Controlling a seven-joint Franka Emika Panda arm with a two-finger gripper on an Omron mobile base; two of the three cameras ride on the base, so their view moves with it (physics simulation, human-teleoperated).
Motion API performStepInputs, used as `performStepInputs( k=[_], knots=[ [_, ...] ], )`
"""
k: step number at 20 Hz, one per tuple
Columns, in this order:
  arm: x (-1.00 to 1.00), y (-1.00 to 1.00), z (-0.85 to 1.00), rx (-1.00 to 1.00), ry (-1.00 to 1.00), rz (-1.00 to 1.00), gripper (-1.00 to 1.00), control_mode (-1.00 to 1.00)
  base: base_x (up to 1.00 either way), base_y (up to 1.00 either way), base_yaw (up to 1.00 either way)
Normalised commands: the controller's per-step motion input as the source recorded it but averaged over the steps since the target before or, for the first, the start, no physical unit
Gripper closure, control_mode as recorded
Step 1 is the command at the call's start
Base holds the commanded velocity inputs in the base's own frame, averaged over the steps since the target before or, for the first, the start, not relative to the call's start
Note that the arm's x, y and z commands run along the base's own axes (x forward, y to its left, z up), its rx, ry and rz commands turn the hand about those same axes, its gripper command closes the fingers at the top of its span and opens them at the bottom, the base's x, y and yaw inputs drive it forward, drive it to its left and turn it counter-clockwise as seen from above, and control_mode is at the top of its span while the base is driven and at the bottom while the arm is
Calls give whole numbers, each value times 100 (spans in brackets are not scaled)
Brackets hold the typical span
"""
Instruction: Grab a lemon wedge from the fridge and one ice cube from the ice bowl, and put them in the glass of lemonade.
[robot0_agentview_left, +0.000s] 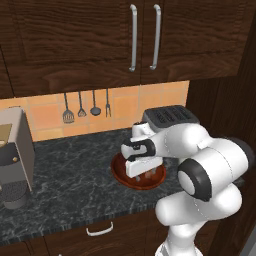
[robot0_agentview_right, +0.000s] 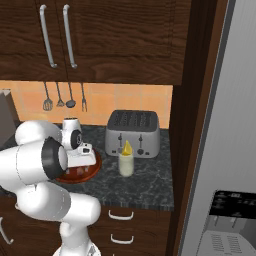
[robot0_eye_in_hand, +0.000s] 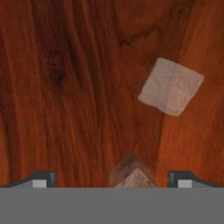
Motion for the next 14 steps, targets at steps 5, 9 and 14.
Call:
performStepInputs(
  k=[5, 9, 14],
  knots=[
    [0, 14, -3, 0, 0, 0, -100, -100, 0, 0, 0],
    [0, 11, 0, 0, 0, 0, -100, -100, 0, 0, 0],
    [0, 9, 0, 0, 0, 0, -100, -100, 0, 0, 0]
  ],
)
